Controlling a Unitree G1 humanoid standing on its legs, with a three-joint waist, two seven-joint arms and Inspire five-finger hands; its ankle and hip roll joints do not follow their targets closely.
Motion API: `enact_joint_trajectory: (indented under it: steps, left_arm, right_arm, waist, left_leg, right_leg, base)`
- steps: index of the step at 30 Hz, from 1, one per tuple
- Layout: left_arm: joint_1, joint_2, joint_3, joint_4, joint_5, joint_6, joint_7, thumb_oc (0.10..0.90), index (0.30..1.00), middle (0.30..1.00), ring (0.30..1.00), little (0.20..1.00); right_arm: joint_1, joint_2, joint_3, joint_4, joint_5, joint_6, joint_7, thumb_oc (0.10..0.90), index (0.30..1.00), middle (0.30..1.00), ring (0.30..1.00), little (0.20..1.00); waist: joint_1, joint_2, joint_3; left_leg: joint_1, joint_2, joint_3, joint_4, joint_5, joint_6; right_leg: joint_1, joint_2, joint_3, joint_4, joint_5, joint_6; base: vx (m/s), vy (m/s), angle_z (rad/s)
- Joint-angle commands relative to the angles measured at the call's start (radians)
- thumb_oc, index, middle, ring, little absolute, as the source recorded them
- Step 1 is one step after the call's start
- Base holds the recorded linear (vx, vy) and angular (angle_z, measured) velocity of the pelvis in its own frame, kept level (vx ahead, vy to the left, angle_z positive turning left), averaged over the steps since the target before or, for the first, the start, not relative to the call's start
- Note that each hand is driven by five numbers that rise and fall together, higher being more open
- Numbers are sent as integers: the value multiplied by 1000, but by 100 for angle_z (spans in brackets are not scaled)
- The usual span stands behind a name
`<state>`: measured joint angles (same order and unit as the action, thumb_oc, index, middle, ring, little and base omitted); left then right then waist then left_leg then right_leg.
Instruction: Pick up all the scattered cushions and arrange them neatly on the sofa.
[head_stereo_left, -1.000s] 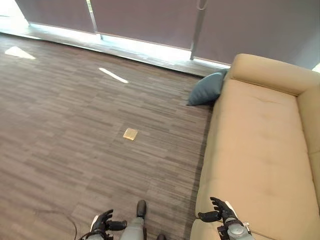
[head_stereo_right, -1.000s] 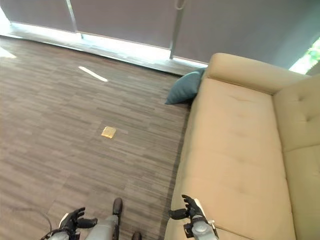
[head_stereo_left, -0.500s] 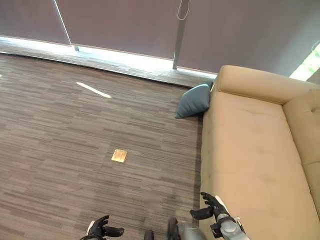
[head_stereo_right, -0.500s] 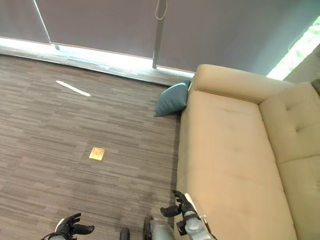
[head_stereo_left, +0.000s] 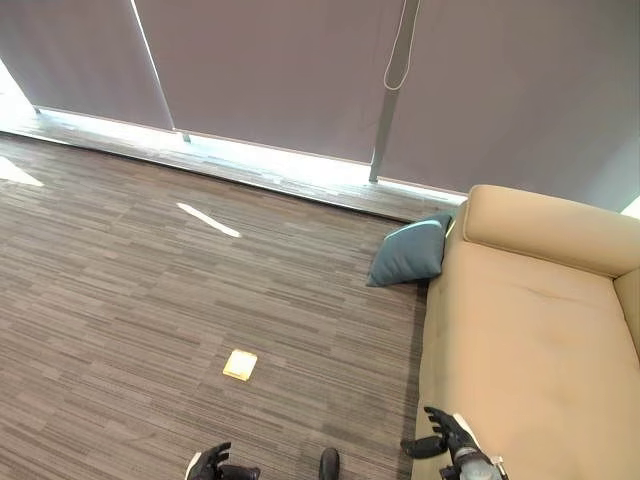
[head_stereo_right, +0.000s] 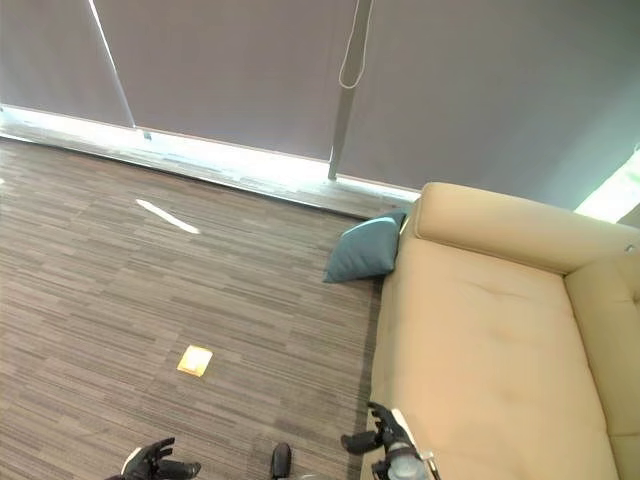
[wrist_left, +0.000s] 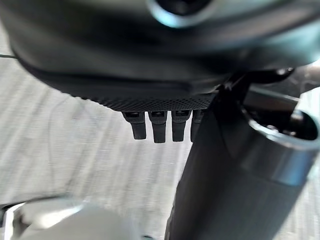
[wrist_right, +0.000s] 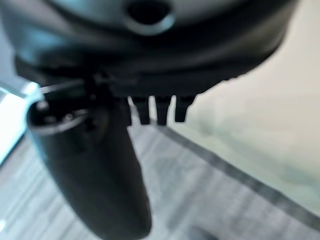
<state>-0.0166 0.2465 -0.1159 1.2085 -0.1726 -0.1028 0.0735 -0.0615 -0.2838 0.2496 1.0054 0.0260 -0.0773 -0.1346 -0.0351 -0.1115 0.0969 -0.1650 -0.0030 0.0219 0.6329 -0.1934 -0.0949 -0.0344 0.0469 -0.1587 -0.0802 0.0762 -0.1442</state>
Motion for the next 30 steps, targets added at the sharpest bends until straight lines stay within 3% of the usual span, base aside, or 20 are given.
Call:
enact_joint_trajectory:
  steps: [1, 2, 4, 7, 12, 13, 14, 17, 19, 21, 22, 23, 24, 26, 28, 30]
  left_arm:
    - [-5, 46, -29, -33, 23, -17, 2, 800, 900, 900, 900, 900]
    - [-7, 50, -29, -31, 12, -18, 0, 800, 900, 900, 900, 900]
    - [-11, 51, -30, -27, -5, -21, 0, 800, 900, 900, 900, 900]
    - [-10, 50, -33, -21, -9, -21, -8, 800, 900, 900, 900, 900]
    - [-2, 49, -23, -2, 6, -17, -14, 800, 900, 900, 900, 900]
    - [-4, 56, -18, -4, 6, -15, -15, 800, 900, 900, 900, 900]
    - [-4, 56, -18, -4, 6, -15, -15, 800, 900, 900, 900, 900]
    - [-8, 74, -7, -19, -4, -13, -6, 800, 900, 900, 900, 900]
    - [-6, 77, -7, -22, -4, -11, -5, 800, 900, 900, 900, 900]
    - [-6, 76, -10, -20, -5, -13, -7, 800, 900, 900, 900, 900]
    - [-8, 72, -14, -12, 1, -12, -11, 800, 900, 900, 900, 900]
    - [-7, 72, -14, -12, 1, -12, -11, 800, 900, 900, 900, 900]
    - [-11, 69, -11, 1, 5, -12, -13, 800, 900, 900, 900, 900]
    - [-14, 67, -7, 8, 8, -14, -13, 800, 900, 900, 900, 900]
    - [-18, 64, -1, 16, 11, -17, -15, 800, 900, 900, 900, 900]
    - [-16, 59, -1, 25, 19, -14, -23, 800, 900, 900, 900, 900]
  right_arm:
    - [18, -37, -11, -23, 30, -26, -20, 800, 900, 900, 900, 900]
    - [17, -36, -12, -11, 29, -25, -23, 800, 900, 900, 900, 900]
    - [13, -38, -11, 0, 28, -25, -28, 800, 900, 900, 900, 900]
    - [14, -38, -15, 4, 23, -24, -27, 800, 900, 900, 900, 900]
    - [23, -15, -16, 2, -2, -21, -16, 800, 900, 900, 900, 900]
    - [22, -4, -11, -1, -11, -17, -9, 800, 900, 900, 900, 900]
    - [22, -4, -11, -1, -11, -17, -9, 800, 900, 900, 900, 900]
    - [13, 4, -2, -27, -15, -17, -6, 800, 900, 900, 900, 900]
    - [16, 7, 0, -36, -13, -15, -6, 800, 900, 900, 900, 900]
    - [18, 6, -2, -31, -8, -17, -5, 800, 900, 900, 900, 900]
    - [18, 3, -1, -23, 0, -16, -3, 800, 900, 900, 900, 900]
    - [19, 2, 0, -23, 0, -16, -3, 800, 900, 900, 900, 900]
    - [19, 2, 0, -10, 5, -14, -1, 800, 900, 900, 900, 900]
    - [19, 2, 0, -6, 4, -15, 0, 800, 900, 900, 900, 900]
    - [21, -2, -1, -14, -1, -15, -1, 800, 900, 900, 900, 900]
    - [28, -9, 2, -19, -7, -16, -2, 800, 900, 900, 900, 900]
  waist:
    - [8, -37, 11]
    - [20, -30, 11]
    - [40, -12, 19]
    - [45, -5, 17]
    - [50, -14, -15]
    - [54, -19, -18]
    - [54, -18, -20]
    - [44, -2, 2]
    - [32, 10, 4]
    - [12, 14, 5]
    - [-9, 2, 11]
    - [-11, 4, 15]
    - [-31, -11, 15]
    - [-42, -15, 21]
    - [-53, -18, 28]
    - [-66, -16, 24]
  left_leg:
    - [-13, -21, 42, -227, 43, 67]
    - [-52, -17, 16, -382, 115, 56]
    - [-91, 7, -20, -501, 222, 33]
    - [-93, 18, -18, -544, 245, 31]
    - [-53, -20, -3, -524, 209, 67]
    - [-22, -37, 11, -518, 177, 93]
    - [-25, -36, 11, -519, 179, 93]
    - [30, -51, 19, -516, 139, 138]
    - [70, -50, 5, -531, 121, 146]
    - [113, -62, -15, -549, 102, 146]
    - [161, -88, -37, -562, 75, 142]
    - [167, -86, -40, -561, 72, 142]
    - [213, -116, -67, -570, 49, 138]
    - [248, -125, -85, -575, 35, 134]
    - [284, -137, -110, -574, 15, 123]
    - [312, -144, -128, -570, 7, 117]
  right_leg:
    - [28, -70, 45, 57, -93, 206]
    - [48, -66, 54, 52, -113, 211]
    - [81, -47, 73, 54, -139, 210]
    - [107, -49, 84, 66, -162, 213]
    - [110, -104, 106, 168, -177, 249]
    - [74, -135, 109, 276, -137, 273]
    - [71, -134, 109, 275, -135, 273]
    - [-47, -173, 113, 514, 10, 285]
    - [-99, -163, 113, 551, 2, 266]
    - [-155, -116, 105, 496, -50, 253]
    - [-187, -91, 74, 365, -61, 257]
    - [-179, -89, 71, 363, -62, 257]
    - [-225, -60, 46, 225, -32, 270]
    - [-245, -45, 20, 170, -6, 280]
    - [-262, -37, -56, 97, 23, 298]
    - [-254, -29, -87, 76, 28, 291]
  base:
    - [285, 130, -17]
    - [382, 192, -17]
    - [286, 161, -3]
    - [246, 168, -20]
    - [326, 289, -29]
    - [150, 179, -3]
    - [220, 279, -20]
    - [179, 247, -14]
    - [294, 222, 0]
    - [459, 184, -11]
    - [397, 89, -8]
    - [547, 82, 8]
    - [303, 43, 24]
    - [375, 56, 41]
    - [409, 44, 29]
    - [444, 35, 17]
